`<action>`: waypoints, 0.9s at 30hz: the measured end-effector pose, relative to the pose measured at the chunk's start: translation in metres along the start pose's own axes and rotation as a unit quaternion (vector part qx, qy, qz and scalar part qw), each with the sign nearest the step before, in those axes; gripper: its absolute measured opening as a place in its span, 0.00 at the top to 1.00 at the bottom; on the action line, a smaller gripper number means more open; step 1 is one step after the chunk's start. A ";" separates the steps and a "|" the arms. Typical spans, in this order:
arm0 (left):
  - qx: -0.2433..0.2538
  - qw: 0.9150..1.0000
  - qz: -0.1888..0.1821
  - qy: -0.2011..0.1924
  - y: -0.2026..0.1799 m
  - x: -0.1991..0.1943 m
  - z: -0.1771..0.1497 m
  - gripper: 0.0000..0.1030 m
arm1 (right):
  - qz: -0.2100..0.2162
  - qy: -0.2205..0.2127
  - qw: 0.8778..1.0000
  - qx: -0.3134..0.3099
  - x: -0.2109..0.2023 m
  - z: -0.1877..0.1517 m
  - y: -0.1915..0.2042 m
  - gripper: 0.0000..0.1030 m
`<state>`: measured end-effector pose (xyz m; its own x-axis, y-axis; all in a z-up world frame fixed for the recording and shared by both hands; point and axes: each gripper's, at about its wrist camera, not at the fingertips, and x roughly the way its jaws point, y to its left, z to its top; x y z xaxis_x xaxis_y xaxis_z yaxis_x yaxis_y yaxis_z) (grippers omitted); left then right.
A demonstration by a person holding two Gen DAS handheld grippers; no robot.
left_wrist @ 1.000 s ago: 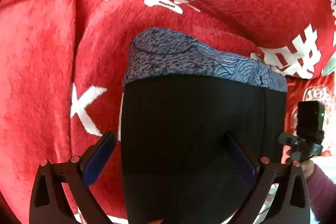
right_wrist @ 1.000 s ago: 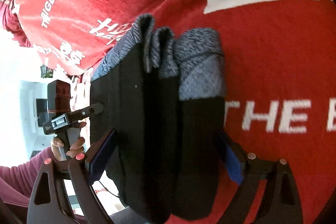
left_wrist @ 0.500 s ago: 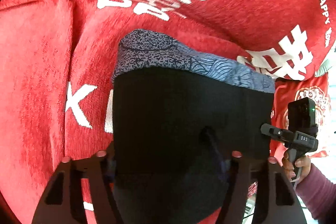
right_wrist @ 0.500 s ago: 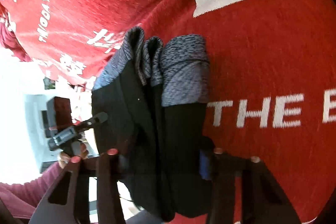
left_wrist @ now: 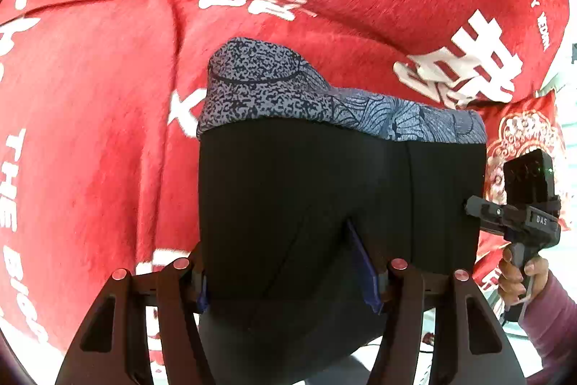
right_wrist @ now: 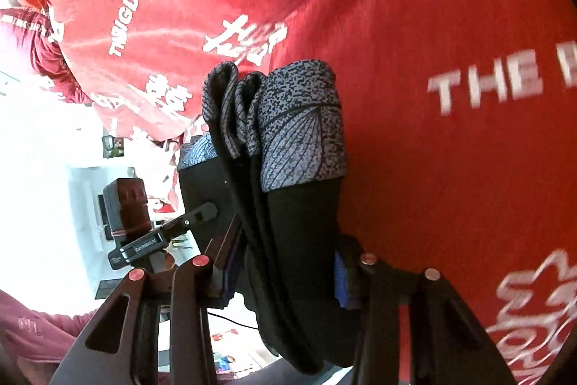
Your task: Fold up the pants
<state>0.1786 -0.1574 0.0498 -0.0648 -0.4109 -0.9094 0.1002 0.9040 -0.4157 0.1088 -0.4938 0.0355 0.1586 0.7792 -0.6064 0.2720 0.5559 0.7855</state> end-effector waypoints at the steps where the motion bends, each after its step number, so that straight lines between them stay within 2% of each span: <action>1: 0.000 1.000 0.001 0.001 0.005 -0.001 -0.006 0.39 | 0.000 -0.001 1.000 0.001 0.002 -0.005 0.000 0.57; 6: 0.008 1.000 0.012 0.010 0.025 0.015 -0.027 0.39 | -0.008 -0.007 1.000 0.021 0.018 -0.032 -0.010 0.57; 8: 0.015 1.000 0.018 -0.008 0.032 0.022 -0.033 0.26 | -0.032 -0.009 0.999 0.022 0.027 -0.036 -0.017 0.56; 9: 0.019 0.999 0.022 -0.018 0.035 0.024 -0.033 0.24 | -0.033 -0.016 0.999 0.027 0.027 -0.036 -0.022 0.56; 11: 0.022 0.999 0.028 -0.024 0.038 0.029 -0.032 0.10 | -0.037 -0.020 0.998 0.036 0.028 -0.034 -0.028 0.51; 13: 0.029 0.998 0.044 -0.030 0.042 0.032 -0.032 0.00 | -0.061 -0.021 0.998 0.026 0.032 -0.032 -0.030 0.47; 15: 0.025 0.998 0.041 -0.028 0.046 0.035 -0.031 0.00 | -0.074 -0.023 0.997 0.024 0.033 -0.033 -0.031 0.42; 18: 0.019 0.998 0.047 -0.023 0.046 0.035 -0.031 0.00 | -0.097 -0.035 0.994 0.037 0.031 -0.036 -0.028 0.30; 22: 0.032 0.996 0.086 -0.022 0.033 0.030 -0.034 0.00 | -0.140 -0.055 0.988 0.045 0.023 -0.048 -0.022 0.23; 27: 0.073 0.988 0.138 -0.011 0.010 0.022 -0.047 0.00 | -0.204 -0.068 0.976 0.032 0.015 -0.062 -0.006 0.20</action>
<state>0.1318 -0.1513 0.0266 0.0070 -0.1547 -0.9879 0.2533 0.9560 -0.1479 0.0507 -0.4677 0.0298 0.1477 0.4489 -0.8813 0.3971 0.7892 0.4686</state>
